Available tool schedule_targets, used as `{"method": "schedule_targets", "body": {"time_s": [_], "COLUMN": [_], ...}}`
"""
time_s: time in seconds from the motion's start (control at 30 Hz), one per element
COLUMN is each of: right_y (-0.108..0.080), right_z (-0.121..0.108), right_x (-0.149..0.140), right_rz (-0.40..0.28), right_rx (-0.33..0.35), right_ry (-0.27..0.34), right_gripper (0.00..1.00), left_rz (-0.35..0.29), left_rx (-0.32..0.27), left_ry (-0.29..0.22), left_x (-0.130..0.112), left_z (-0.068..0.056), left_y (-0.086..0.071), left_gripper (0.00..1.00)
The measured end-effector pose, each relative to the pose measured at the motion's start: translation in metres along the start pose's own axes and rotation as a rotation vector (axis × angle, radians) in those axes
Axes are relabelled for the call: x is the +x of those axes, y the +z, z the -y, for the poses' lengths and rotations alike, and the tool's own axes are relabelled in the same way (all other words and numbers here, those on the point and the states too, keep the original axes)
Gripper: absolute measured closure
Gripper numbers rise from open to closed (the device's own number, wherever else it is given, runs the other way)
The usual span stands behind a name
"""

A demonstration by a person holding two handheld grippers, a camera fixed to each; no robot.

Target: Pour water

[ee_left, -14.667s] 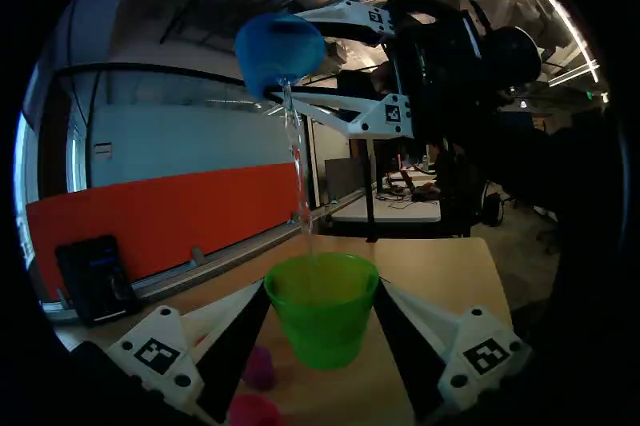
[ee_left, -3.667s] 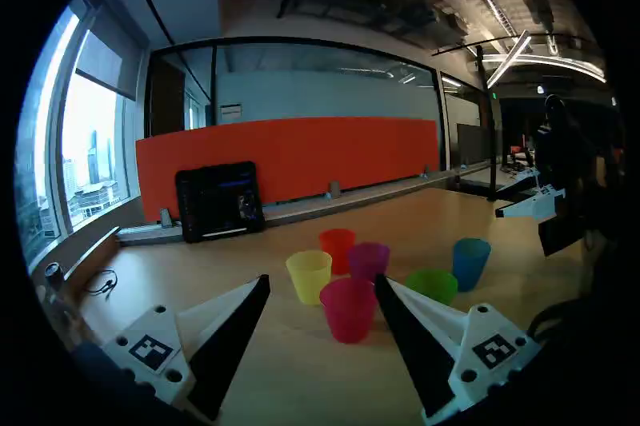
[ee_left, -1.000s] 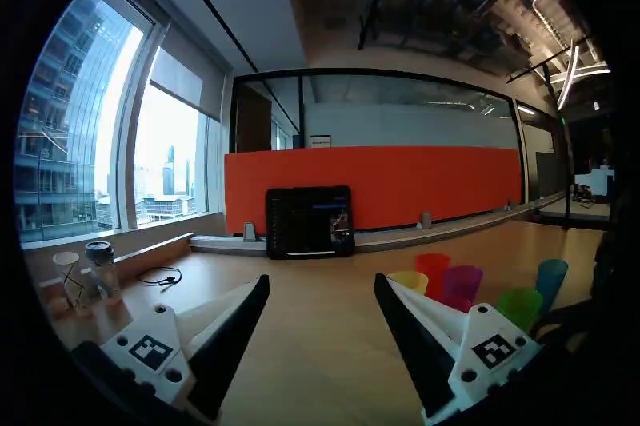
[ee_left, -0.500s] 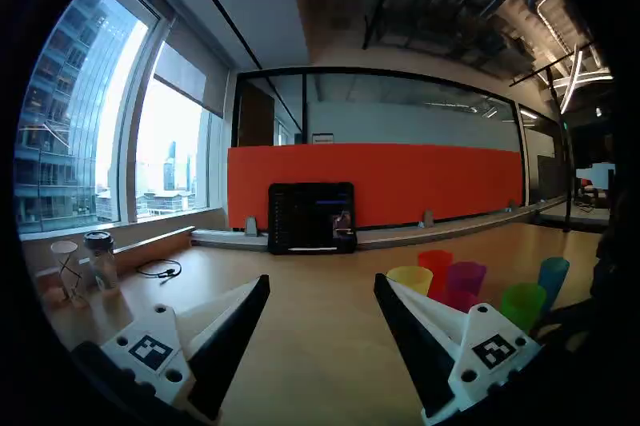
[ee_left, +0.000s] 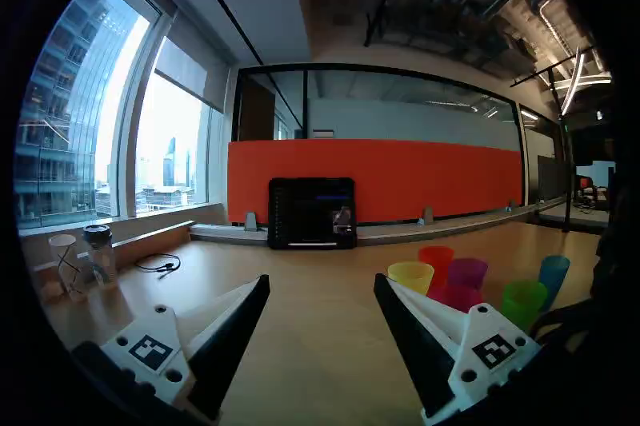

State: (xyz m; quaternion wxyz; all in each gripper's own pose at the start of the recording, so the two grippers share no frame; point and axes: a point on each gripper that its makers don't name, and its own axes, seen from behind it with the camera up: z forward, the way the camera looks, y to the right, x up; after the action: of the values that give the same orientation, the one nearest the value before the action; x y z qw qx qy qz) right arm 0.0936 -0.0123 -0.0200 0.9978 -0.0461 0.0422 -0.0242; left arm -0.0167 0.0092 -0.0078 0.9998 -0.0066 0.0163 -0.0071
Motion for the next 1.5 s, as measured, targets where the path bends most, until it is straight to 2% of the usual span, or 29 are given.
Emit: {"method": "schedule_targets", "body": {"time_s": [0.57,0.97,1.5], "right_y": [-0.001,0.0,0.013], "right_z": [0.001,0.002,-0.007], "right_x": [0.0,0.001,-0.021], "right_rz": [-0.006,-0.044,-0.037], "right_rx": [0.011,0.043,0.067], "right_ry": [-0.008,-0.008,-0.016], "right_gripper": [0.0,0.0,0.0], "left_rz": [0.019,0.02,0.02], "left_rx": [-0.002,-0.002,-0.002], "left_ry": [0.002,0.003,0.003], "left_x": [-0.003,-0.003,-0.003], "left_z": [-0.001,0.0,0.0], "left_y": [0.004,0.003,0.003], "left_gripper": [0.03,0.03,0.03]}}
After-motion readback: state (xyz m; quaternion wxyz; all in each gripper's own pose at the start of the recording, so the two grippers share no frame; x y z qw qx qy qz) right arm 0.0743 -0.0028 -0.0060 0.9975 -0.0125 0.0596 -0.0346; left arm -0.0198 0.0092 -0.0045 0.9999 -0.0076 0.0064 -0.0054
